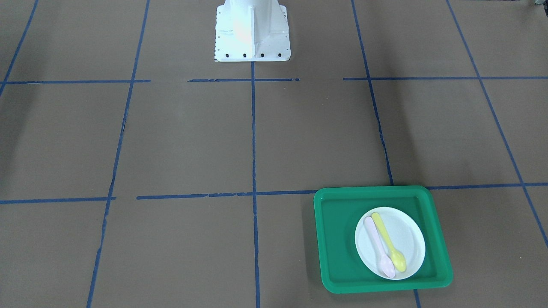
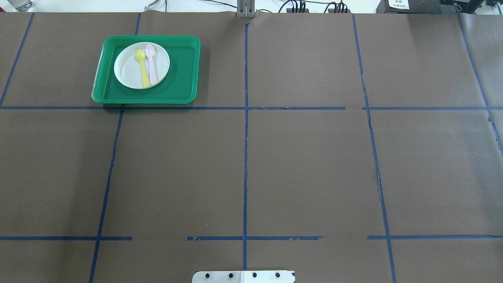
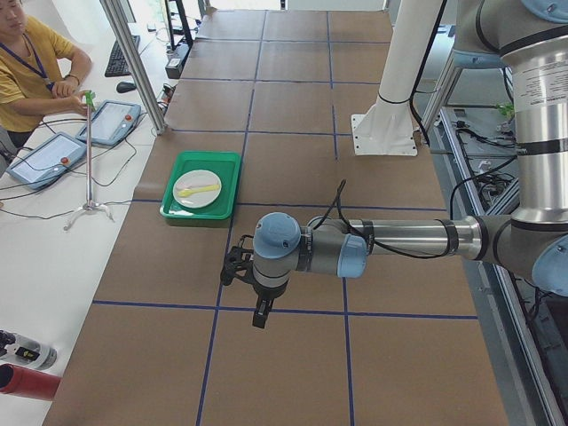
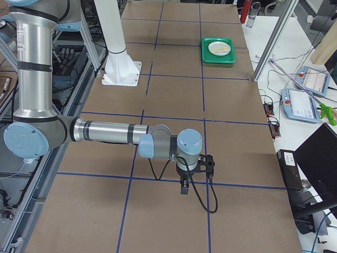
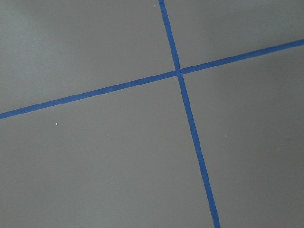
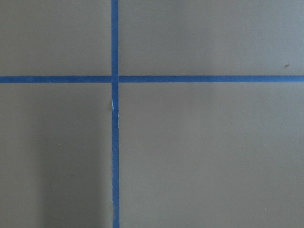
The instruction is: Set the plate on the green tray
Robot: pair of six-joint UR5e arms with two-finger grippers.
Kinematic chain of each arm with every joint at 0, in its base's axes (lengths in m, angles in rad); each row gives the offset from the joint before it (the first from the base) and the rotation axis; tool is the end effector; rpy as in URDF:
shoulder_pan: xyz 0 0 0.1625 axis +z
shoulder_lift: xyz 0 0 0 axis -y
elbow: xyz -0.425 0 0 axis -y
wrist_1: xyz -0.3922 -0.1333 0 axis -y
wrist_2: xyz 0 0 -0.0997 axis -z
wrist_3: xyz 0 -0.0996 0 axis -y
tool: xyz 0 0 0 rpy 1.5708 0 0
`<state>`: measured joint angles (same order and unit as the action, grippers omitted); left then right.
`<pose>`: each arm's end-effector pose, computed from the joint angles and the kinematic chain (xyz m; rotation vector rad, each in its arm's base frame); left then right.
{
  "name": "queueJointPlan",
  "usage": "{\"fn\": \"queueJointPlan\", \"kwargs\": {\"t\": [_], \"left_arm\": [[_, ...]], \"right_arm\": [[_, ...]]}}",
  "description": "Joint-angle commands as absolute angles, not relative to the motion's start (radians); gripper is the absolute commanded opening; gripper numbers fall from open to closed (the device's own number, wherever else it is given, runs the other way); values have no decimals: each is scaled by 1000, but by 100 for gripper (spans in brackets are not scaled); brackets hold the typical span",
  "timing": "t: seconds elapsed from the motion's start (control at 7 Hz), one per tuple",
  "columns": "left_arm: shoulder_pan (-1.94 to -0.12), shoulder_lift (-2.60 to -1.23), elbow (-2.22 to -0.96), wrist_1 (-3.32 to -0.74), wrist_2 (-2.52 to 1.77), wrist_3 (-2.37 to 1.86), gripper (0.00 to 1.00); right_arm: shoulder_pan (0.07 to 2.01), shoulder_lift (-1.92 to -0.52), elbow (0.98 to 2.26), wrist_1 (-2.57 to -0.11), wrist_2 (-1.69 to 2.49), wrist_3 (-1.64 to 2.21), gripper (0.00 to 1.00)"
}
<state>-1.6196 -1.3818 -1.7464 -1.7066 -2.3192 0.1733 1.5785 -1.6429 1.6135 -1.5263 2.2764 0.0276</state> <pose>-0.0859 -0.4165 0.6454 0.1990 0.7307 0.1643 0.0723 -0.4617 0.6722 0.0074 -0.7057 0.0285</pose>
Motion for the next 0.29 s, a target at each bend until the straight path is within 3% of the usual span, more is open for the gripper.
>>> {"fn": "queueJointPlan", "kwargs": {"t": [0.0,0.14], "left_arm": [[-1618,-1393,-1753,-1707,-2321,173,100],[-1618,-1394,-1770,-1707,-2322,173,100]], "right_arm": [[1578,-1643,1614,-1526,2276,28,100],[1578,-1643,1614,-1526,2276,28,100]]}}
